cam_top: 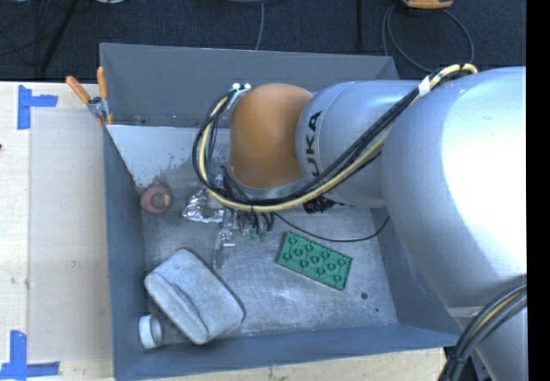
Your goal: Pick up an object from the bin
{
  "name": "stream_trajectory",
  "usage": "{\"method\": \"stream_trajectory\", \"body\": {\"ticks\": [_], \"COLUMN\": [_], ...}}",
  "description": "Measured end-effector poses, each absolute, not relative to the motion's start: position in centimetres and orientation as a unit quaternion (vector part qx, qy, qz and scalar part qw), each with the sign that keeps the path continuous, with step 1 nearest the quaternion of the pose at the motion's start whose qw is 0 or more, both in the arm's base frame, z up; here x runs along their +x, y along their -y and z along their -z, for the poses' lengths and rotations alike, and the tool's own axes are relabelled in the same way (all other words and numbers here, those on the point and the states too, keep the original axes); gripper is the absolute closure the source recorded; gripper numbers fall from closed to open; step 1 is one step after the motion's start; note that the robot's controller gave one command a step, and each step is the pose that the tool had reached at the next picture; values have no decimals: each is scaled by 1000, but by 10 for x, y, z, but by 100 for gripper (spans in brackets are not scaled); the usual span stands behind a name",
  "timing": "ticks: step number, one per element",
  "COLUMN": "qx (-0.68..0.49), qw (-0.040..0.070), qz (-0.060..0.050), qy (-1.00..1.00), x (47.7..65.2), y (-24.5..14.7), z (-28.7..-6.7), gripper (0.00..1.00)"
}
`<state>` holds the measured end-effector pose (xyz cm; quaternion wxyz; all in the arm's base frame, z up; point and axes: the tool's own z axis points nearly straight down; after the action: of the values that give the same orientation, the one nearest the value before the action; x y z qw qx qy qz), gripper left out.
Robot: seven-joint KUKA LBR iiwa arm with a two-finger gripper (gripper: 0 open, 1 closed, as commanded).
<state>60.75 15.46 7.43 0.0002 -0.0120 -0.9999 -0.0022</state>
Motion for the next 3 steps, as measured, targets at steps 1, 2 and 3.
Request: {"method": "stream_trajectory", "body": {"ticks": [1,2,3], "qx": [-15,-16,98], "qw": [0,-1,-6], "qz": [2,1,-1], "qy": [1000,1000,995], "x": [608,608,557], "y": [-153,-151,-208], "z": [-75,-73,-78], "gripper": [100,0,0]}}
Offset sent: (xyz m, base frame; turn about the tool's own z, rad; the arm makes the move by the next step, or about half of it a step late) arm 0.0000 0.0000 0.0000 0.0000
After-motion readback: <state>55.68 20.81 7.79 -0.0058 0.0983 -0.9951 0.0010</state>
